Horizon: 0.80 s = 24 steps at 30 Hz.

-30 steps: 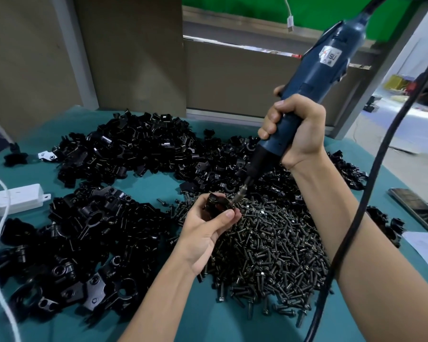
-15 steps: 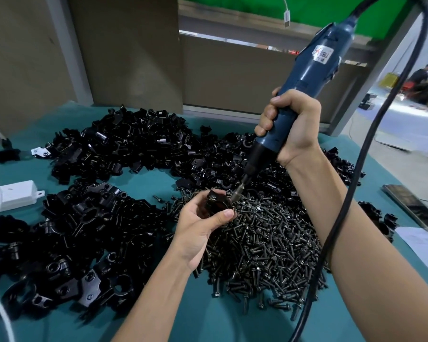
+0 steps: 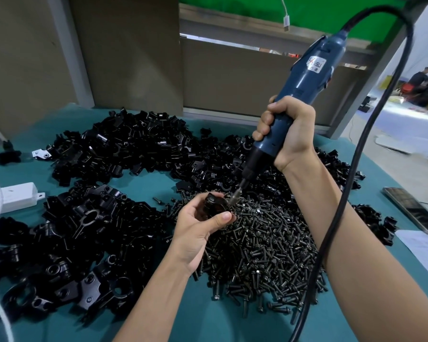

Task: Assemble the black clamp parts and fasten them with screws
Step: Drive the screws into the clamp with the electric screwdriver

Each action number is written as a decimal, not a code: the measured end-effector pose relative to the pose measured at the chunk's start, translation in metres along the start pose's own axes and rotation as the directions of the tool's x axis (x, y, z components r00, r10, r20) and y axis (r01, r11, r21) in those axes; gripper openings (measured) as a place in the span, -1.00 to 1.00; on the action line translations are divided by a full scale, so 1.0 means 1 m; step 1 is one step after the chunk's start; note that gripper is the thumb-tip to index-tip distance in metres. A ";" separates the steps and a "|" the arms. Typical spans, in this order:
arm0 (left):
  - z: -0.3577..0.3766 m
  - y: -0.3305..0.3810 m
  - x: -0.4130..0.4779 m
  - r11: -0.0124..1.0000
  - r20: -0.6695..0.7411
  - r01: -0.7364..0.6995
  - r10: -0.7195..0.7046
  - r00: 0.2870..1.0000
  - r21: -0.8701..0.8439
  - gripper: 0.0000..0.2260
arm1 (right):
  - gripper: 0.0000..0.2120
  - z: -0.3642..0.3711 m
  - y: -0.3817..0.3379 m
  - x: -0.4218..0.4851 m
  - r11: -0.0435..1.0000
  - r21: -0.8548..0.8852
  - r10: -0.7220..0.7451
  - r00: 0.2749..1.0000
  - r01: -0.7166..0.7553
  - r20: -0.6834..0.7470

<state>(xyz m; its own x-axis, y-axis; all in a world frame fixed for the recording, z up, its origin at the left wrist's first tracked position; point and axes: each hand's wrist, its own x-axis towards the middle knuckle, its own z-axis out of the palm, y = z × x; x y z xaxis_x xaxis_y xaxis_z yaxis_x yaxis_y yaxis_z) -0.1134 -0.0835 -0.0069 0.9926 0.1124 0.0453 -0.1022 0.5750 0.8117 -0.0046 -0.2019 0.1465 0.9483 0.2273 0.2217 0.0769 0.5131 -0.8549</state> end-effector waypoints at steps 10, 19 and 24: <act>-0.002 -0.001 0.001 1.000 -0.013 -0.014 0.014 1.000 -0.004 -0.69 | -0.90 -0.002 0.004 0.003 1.000 0.013 0.012 1.000 -0.012 -0.002; -0.003 -0.002 0.003 1.000 -0.030 -0.024 0.023 0.999 -0.011 -0.60 | -0.90 0.001 0.006 0.004 1.000 0.013 0.013 1.000 -0.013 0.011; -0.005 -0.003 0.003 0.999 -0.041 -0.032 0.031 0.999 -0.020 -0.63 | -0.89 0.003 0.007 0.003 1.000 0.013 0.017 1.000 -0.017 -0.002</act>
<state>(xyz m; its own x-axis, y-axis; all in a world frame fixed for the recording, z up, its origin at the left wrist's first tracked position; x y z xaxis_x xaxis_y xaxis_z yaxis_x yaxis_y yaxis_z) -0.1108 -0.0807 -0.0118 0.9855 0.1633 0.0463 -0.1348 0.5875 0.7979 -0.0020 -0.1951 0.1426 0.9500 0.2346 0.2058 0.0565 0.5194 -0.8527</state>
